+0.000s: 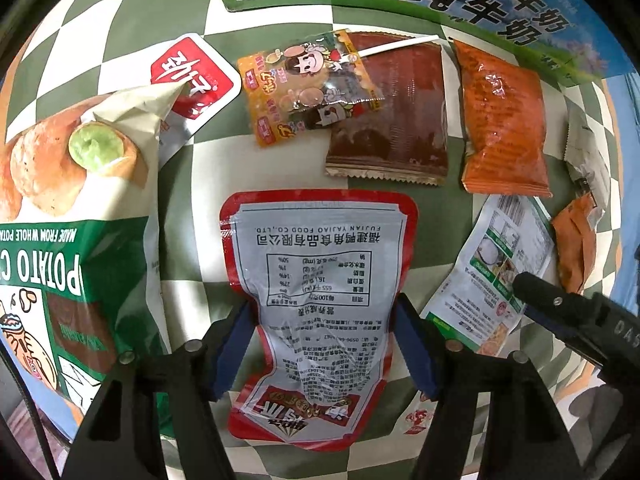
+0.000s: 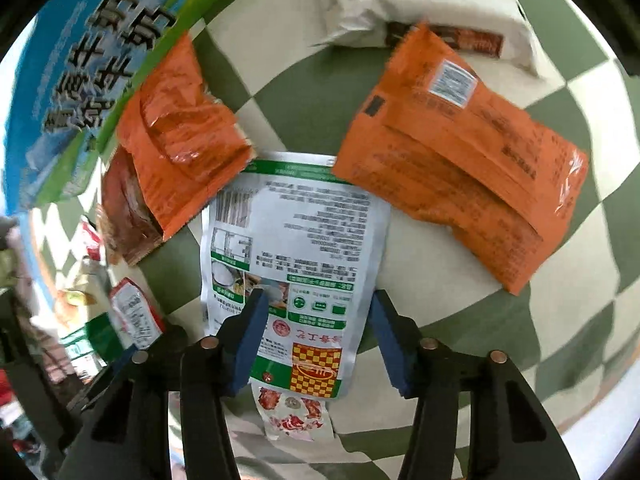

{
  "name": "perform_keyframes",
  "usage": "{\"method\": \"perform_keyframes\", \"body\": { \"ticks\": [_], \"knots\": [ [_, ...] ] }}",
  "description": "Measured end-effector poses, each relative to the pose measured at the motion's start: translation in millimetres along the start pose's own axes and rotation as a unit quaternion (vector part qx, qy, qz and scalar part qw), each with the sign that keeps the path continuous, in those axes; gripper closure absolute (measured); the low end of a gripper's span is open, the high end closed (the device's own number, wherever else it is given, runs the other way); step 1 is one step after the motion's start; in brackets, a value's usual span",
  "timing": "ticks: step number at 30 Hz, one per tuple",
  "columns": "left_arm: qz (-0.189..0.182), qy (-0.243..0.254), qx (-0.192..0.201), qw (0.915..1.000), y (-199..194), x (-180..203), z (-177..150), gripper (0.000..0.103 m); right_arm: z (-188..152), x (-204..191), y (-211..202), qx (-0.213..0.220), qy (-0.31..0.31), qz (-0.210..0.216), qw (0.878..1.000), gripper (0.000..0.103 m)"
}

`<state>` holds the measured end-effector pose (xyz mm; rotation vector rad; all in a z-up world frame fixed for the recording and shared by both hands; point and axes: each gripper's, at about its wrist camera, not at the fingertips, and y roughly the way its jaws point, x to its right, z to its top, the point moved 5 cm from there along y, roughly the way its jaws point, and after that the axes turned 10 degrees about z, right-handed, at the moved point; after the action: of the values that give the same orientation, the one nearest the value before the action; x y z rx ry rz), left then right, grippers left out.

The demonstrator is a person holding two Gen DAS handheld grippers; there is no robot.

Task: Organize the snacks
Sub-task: 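Grasp the red-bordered white packet with the left tool while the right tool grasps the white-green sachet, then lift both held packets and carry them over the cardboard box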

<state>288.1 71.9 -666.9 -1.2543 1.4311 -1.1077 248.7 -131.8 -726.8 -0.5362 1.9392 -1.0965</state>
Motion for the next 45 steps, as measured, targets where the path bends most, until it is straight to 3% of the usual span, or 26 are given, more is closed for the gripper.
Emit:
{"method": "perform_keyframes", "body": {
  "ticks": [4,7,13,16,19,21,26,29,31,32,34,35,37,38,40,41,45],
  "knots": [
    [-0.006,-0.005,-0.008,0.9999,8.3,-2.3,-0.5,0.037,6.7,11.8,-2.7,-0.002,0.015,0.044,0.999,0.047],
    [-0.003,-0.006,-0.008,0.9999,11.3,7.4,-0.9,0.037,12.2,17.8,-14.2,0.004,0.013,0.073,0.997,0.04],
    [-0.006,-0.01,-0.009,0.9999,14.5,11.6,2.7,0.037,10.7,7.6,-26.3,0.013,0.01,0.186,0.982,0.041],
    [-0.006,-0.011,-0.006,0.9999,14.2,12.6,5.1,0.037,13.7,16.3,-26.1,0.016,0.014,0.189,0.982,0.042],
    [-0.008,-0.015,-0.005,0.9998,10.0,9.9,4.1,0.037,19.7,11.7,-11.7,0.015,0.02,0.191,0.981,0.057],
    [-0.009,-0.018,-0.005,0.9998,9.8,9.9,7.2,0.037,25.2,17.1,-13.7,0.018,0.014,0.178,0.984,0.082],
    [-0.016,-0.022,-0.004,0.9996,1.7,9.6,1.2,0.037,25.2,-4.3,-25.5,0.018,-0.024,0.202,0.979,0.087],
    [-0.013,-0.02,-0.004,0.9997,-2.6,10.9,2.0,0.037,25.7,-3.4,-18.6,0.0,-0.055,0.147,0.988,0.079],
    [-0.012,-0.02,-0.004,0.9997,-3.4,12.6,2.6,0.037,30.4,1.8,-5.3,-0.009,-0.051,0.136,0.989,0.076],
    [-0.012,-0.021,-0.004,0.9997,-3.6,13.2,3.0,0.037,33.6,5.5,0.2,-0.012,-0.04,0.147,0.988,0.074],
    [-0.013,-0.022,-0.004,0.9997,-4.8,14.0,4.1,0.037,38.2,4.8,5.4,-0.014,-0.03,0.177,0.984,0.058],
    [-0.012,-0.023,-0.003,0.9997,-3.4,15.2,4.0,0.037,39.4,0.2,5.9,-0.015,-0.028,0.202,0.979,0.04],
    [-0.011,-0.024,-0.002,0.9996,-1.9,16.4,3.1,0.037,39.4,-11.3,4.3,-0.014,-0.041,0.232,0.972,0.034],
    [-0.011,-0.024,-0.002,0.9996,-3.3,16.8,2.8,0.037,38.5,-19.0,3.7,-0.009,-0.059,0.227,0.972,0.037],
    [-0.012,-0.025,-0.002,0.9996,-4.5,16.1,2.2,0.037,38.4,-24.7,3.3,0.002,-0.083,0.19,0.978,0.078],
    [-0.013,-0.025,-0.002,0.9996,-5.7,15.7,2.0,0.037,39.2,-23.5,3.3,0.004,-0.077,0.191,0.979,0.092],
    [0.001,-0.02,0.013,0.9997,-17.7,15.2,2.8,0.04,39.3,-17.0,-9.5,0.025,-0.062,0.203,0.977,0.096]
  ]
}}
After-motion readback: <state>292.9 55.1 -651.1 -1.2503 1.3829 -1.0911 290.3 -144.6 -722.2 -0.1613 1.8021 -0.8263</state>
